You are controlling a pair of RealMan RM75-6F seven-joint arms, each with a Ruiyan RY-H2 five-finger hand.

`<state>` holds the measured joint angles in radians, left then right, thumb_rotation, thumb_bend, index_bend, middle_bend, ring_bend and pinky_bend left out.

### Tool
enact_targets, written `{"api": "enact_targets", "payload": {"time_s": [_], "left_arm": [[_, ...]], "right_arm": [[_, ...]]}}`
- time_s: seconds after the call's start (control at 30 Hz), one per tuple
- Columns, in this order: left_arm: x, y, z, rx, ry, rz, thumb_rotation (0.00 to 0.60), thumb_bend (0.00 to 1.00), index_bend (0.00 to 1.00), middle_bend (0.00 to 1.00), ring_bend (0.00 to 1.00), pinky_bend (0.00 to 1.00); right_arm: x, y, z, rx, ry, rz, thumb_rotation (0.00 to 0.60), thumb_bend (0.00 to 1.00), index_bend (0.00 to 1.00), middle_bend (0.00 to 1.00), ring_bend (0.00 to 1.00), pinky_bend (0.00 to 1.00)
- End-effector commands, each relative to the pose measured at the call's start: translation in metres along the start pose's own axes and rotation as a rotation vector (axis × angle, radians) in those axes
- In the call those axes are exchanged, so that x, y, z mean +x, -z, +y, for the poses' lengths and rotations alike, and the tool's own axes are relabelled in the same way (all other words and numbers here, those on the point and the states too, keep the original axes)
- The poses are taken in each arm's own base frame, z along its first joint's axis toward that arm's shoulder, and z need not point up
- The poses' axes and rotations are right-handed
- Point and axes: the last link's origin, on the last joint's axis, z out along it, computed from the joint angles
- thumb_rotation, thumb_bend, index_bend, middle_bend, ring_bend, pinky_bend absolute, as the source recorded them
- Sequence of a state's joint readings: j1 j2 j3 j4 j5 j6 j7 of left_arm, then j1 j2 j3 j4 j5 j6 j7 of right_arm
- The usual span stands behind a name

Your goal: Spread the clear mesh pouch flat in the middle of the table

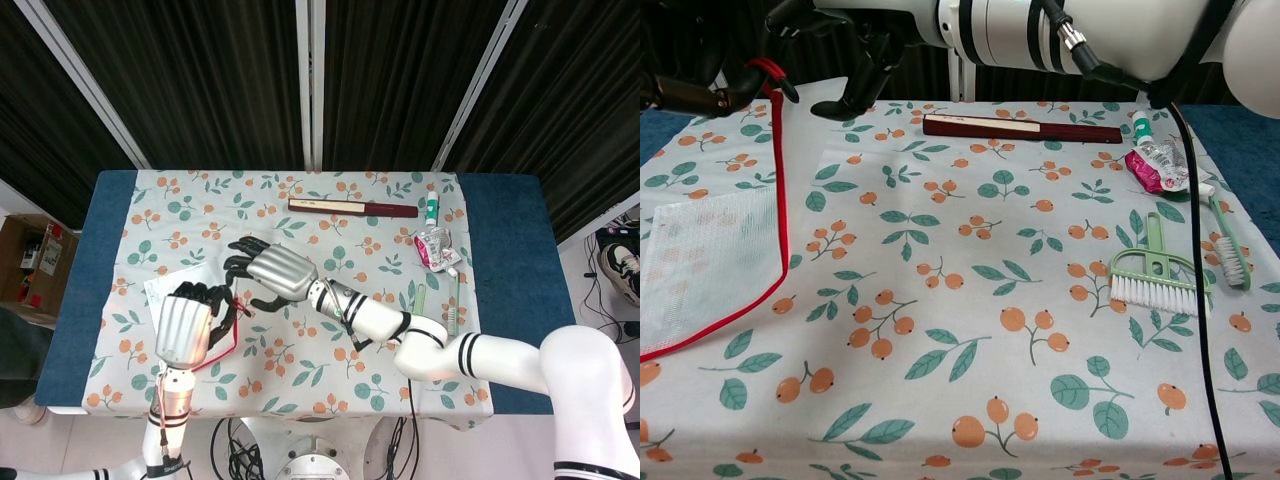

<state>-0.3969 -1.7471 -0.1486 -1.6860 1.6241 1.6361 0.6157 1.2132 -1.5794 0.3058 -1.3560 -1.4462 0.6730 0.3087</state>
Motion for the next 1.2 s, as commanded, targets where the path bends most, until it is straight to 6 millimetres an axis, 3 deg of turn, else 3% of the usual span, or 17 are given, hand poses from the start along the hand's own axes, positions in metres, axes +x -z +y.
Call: {"api": "enact_targets", "payload": {"time_s": [0.03, 0.43, 1.0, 1.2], "left_arm": [[0.001, 0.0, -0.001, 0.005, -0.001, 0.002, 0.6, 0.37, 0.73, 0.76, 0.68, 0.64], [0.001, 0.0, -0.005, 0.028, 0.004, -0.002, 0.6, 0.37, 0.73, 0.76, 0.68, 0.64], [0.005, 0.002, -0.01, 0.047, 0.003, 0.006, 0.6, 0.37, 0.73, 0.76, 0.68, 0.64], [0.005, 0.002, -0.012, 0.053, 0.005, 0.005, 0.6, 0.37, 0.73, 0.75, 0.68, 0.64]], "right_arm": [[-0.001, -0.002, 0.002, -0.001, -0.013, 0.001, 0.6, 0.31, 0.37, 0.2, 0.0, 0.01], [-0.005, -0.003, 0.007, -0.004, -0.066, -0.014, 0.6, 0.32, 0.44, 0.24, 0.0, 0.02], [-0.017, -0.013, 0.01, 0.002, -0.112, -0.015, 0.6, 0.32, 0.45, 0.25, 0.01, 0.02], [-0.02, -0.016, 0.009, 0.004, -0.121, -0.01, 0.6, 0.34, 0.56, 0.29, 0.04, 0.04]]}}
